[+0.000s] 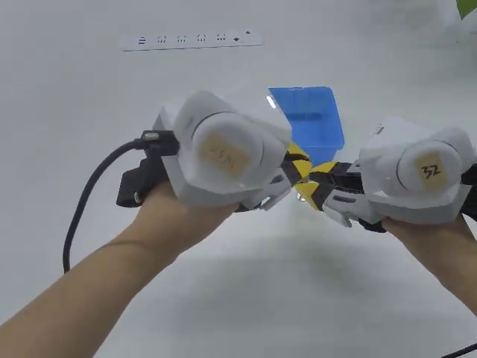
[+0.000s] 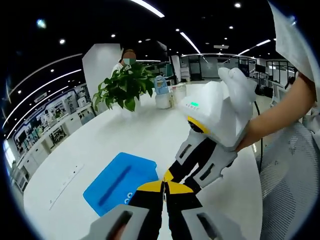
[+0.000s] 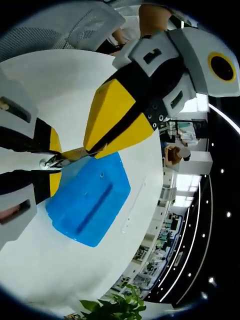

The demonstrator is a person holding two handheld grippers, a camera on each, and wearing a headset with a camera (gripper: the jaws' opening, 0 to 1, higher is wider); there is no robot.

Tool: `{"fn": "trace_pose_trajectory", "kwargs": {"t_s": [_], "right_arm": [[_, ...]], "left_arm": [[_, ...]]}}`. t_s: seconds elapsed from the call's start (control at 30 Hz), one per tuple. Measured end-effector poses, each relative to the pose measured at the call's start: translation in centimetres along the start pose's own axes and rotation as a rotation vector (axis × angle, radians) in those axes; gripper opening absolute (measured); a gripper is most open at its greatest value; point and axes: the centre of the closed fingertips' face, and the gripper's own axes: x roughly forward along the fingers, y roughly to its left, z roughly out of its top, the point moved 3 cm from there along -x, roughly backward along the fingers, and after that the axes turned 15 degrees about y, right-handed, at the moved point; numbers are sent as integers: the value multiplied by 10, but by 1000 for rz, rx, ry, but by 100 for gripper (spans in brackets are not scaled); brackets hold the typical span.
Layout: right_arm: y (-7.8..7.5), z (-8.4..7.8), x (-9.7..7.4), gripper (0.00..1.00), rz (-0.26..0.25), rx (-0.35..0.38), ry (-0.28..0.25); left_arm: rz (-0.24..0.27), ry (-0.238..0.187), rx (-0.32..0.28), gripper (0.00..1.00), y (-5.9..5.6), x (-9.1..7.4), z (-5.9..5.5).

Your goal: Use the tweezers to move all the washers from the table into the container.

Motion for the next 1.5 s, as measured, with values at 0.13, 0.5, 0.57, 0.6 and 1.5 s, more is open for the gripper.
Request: {"fn": "trace_pose_trajectory", "kwargs": {"t_s": [0.13,0.5,0.57,0.6,1.5], "right_arm": [[1,-2,7,8,20,-57,21],[3,-7,13,5,23,-180,64],[2,-7,12,4,17,-178,67],[1,-7,12,4,16,-177,69],[-23,48,-36,3,-98,-191,-54]], "left_arm": [[-12,3,26,0,-3,1,2],[-26,16,75,0,-4,2,3],[-30,17,74,0,-4,1,3],[-30,18,75,0,-4,1,3],[56,-61,167,0,23,-41,54]]}}
